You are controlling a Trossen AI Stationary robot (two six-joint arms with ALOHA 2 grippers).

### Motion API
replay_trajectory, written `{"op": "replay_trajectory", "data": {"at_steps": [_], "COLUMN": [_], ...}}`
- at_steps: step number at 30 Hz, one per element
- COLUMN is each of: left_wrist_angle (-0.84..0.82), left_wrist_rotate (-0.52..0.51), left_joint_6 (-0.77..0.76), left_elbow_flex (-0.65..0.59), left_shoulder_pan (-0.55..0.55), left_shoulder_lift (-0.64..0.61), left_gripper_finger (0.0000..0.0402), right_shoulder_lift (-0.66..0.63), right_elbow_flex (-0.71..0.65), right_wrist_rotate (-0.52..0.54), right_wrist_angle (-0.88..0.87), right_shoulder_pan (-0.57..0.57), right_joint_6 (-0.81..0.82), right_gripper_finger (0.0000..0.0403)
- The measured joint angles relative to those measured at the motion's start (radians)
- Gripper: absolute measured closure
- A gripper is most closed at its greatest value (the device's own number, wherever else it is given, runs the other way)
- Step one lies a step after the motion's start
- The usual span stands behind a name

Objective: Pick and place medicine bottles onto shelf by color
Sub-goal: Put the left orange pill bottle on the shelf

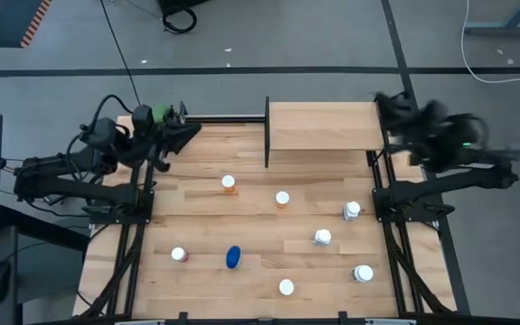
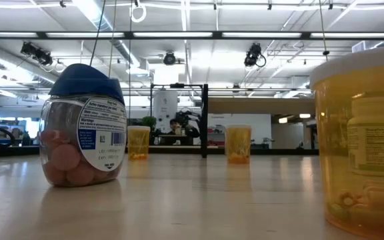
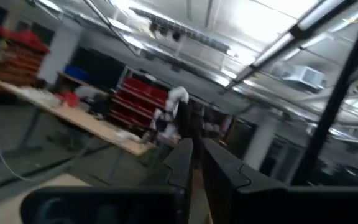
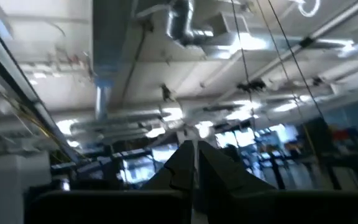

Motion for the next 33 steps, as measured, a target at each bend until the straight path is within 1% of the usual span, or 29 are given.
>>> {"op": "replay_trajectory", "data": {"at_steps": [2, 4, 6, 10, 13, 15, 18, 20, 23, 26, 27, 29, 33], "left_wrist_angle": [-0.017, -0.091, -0.248, -0.660, -0.885, -0.995, -1.074, -1.104, -1.153, -1.186, -1.196, -1.218, -1.257], "left_wrist_rotate": [-0.004, -0.003, -0.002, -0.004, -0.006, -0.003, 0.006, 0.009, 0.010, 0.010, 0.014, 0.058, 0.140], "left_joint_6": [0.038, 0.084, 0.109, 0.086, 0.054, 0.054, 0.079, 0.130, 0.201, 0.235, 0.242, 0.276, 0.345], "left_elbow_flex": [0.027, 0.067, 0.125, 0.264, 0.336, 0.359, 0.363, 0.364, 0.365, 0.365, 0.365, 0.365, 0.365], "left_shoulder_pan": [0.013, 0.026, 0.043, 0.083, 0.100, 0.101, 0.093, 0.087, 0.089, 0.106, 0.109, 0.126, 0.147], "left_shoulder_lift": [0.021, 0.049, 0.082, 0.161, 0.222, 0.264, 0.303, 0.335, 0.401, 0.468, 0.495, 0.552, 0.668], "left_gripper_finger": [0.0359, 0.0359, 0.0360, 0.0351, 0.0329, 0.0305, 0.0258, 0.0224, 0.0174, 0.0131, 0.0121, 0.0106, 0.0095], "right_shoulder_lift": [0.077, 0.143, 0.194, 0.247, 0.271, 0.280, 0.299, 0.315, 0.331, 0.345, 0.348, 0.352, 0.355], "right_elbow_flex": [0.000, 0.001, 0.000, 0.000, 0.000, 0.000, 0.000, 0.000, 0.000, 0.000, 0.000, 0.002, 0.002], "right_wrist_rotate": [0.034, 0.061, 0.059, 0.028, -0.048, -0.108, -0.170, -0.196, -0.208, -0.210, -0.210, -0.211, -0.213], "right_wrist_angle": [0.023, -0.013, -0.101, -0.257, -0.400, -0.494, -0.632, -0.709, -0.775, -0.819, -0.830, -0.845, -0.882], "right_shoulder_pan": [0.000, -0.008, -0.015, -0.015, -0.015, -0.015, -0.011, -0.004, 0.015, 0.030, 0.034, 0.042, 0.062], "right_joint_6": [0.020, 0.119, 0.213, 0.377, 0.422, 0.452, 0.521, 0.580, 0.653, 0.716, 0.739, 0.777, 0.791], "right_gripper_finger": [0.0375, 0.0375, 0.0375, 0.0375, 0.0375, 0.0373, 0.0361, 0.0346, 0.0314, 0.0273, 0.0259, 0.0231, 0.0189]}}
